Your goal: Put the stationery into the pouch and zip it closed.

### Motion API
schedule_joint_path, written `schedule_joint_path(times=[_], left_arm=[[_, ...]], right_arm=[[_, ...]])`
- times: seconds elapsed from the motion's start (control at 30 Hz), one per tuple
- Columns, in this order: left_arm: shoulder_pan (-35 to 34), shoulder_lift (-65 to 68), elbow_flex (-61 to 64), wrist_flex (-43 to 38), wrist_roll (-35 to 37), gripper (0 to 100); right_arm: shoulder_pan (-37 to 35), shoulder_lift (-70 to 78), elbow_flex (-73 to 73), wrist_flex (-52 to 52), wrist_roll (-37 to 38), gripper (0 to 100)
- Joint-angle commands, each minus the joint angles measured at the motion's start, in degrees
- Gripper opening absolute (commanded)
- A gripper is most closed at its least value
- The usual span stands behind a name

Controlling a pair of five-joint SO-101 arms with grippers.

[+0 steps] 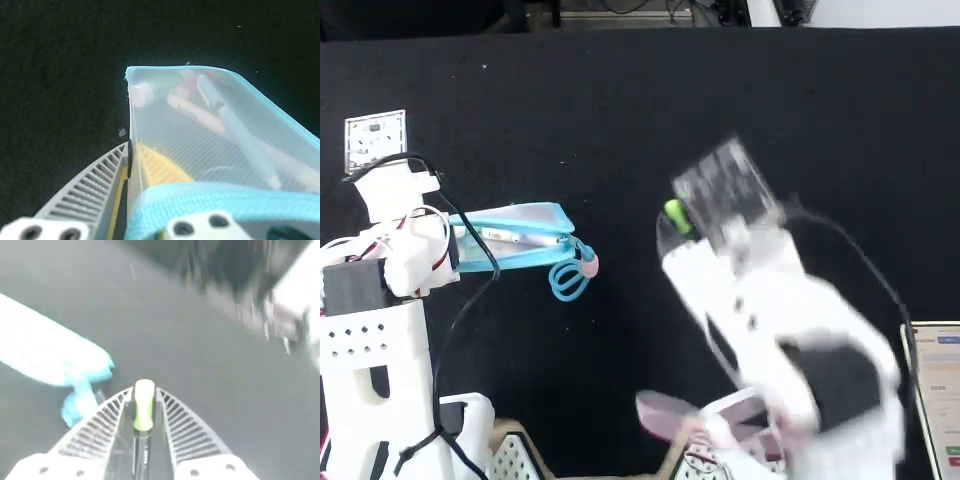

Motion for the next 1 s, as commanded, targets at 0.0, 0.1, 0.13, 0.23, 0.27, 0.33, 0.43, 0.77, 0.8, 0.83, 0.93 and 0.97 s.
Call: schedule_joint_path(times=[0.0,0.1,0.13,0.23,0.27,0.33,0.43,0.77,0.8,0.83,0.93,0.97], left_arm=[[-0.4,0.5,1.3,-0.6,0.1,3],[-0.4,0.7,1.5,-0.6,0.1,3],[-0.4,0.4,1.8,-0.7,0.1,3],[-0.3,0.3,2.0,-0.8,0.1,3],[-0.3,0.3,1.9,-0.8,0.1,3],[-0.3,0.3,1.9,-0.8,0.1,3],[-0.3,0.3,1.9,-0.8,0.1,3],[-0.3,0.3,1.9,-0.8,0.1,3],[-0.3,0.3,1.9,-0.8,0.1,3],[-0.3,0.3,1.9,-0.8,0.1,3],[-0.3,0.3,1.9,-0.8,0.1,3],[-0.3,0.3,1.8,-0.8,0.1,3]], right_arm=[[-9.1,-11.7,4.4,-9.6,-5.5,1.1],[-12.9,-16.8,10.6,-19.3,-6.2,1.1],[-13.9,-18.1,12.7,-22.8,-6.2,1.1],[-16.4,-20.6,18.7,-33.3,-6.2,1.1],[-17.7,-21.1,20.4,-36.6,-6.2,1.1],[-20.7,-21.4,23.3,-42.0,-6.2,1.1],[-24.9,-21.3,26.0,-48.2,-5.8,1.1],[-26.9,-21.2,33.6,-66.0,-5.9,1.1],[-26.9,-21.2,34.3,-67.2,-6.0,1.1],[-26.9,-21.2,35.0,-68.4,-6.0,1.1],[-26.9,-21.2,37.1,-70.9,-6.0,1.1],[-26.9,-21.1,38.2,-71.5,-6.0,1.1]])
